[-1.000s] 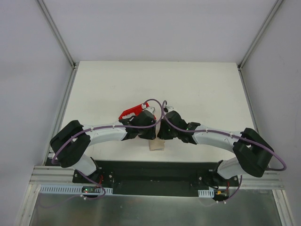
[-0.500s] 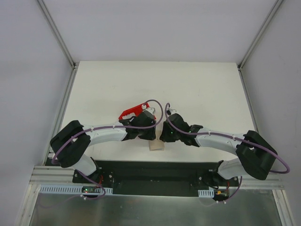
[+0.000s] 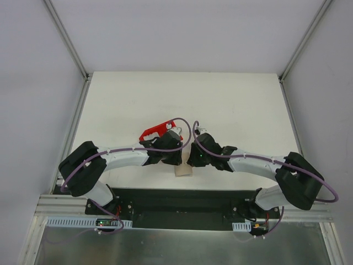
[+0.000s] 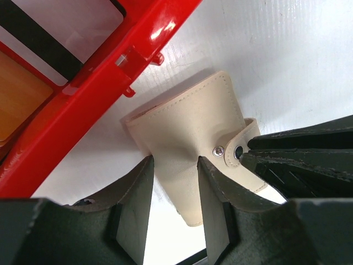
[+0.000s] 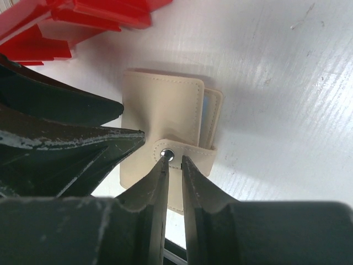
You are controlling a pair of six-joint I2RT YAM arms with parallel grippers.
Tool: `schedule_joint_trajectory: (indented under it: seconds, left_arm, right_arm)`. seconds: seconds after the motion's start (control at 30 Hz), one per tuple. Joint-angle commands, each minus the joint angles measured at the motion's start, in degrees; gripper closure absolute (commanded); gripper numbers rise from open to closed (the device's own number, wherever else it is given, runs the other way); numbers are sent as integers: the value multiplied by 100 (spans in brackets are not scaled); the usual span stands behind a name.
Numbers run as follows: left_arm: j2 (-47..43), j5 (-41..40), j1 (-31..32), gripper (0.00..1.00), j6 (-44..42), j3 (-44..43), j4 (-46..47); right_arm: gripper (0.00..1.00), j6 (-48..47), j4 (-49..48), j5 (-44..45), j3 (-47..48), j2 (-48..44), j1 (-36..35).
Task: Put the credit cards into the card holder
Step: Close the card holder at the center of the board.
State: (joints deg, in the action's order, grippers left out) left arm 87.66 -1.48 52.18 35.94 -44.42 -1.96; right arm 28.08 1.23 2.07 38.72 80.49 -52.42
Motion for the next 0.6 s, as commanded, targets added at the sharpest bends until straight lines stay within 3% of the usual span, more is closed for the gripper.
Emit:
schedule_joint_trajectory:
  seconds: [0.0,0.57]
  left_arm:
    - [-170,112,81,63,-131,65,-68]
    - [-337,95,82,63,-176,276,-147]
  right_arm:
    - [82,-74,-44,-57,268,99,4]
    - [82,-162,-71,-338,452,476,39]
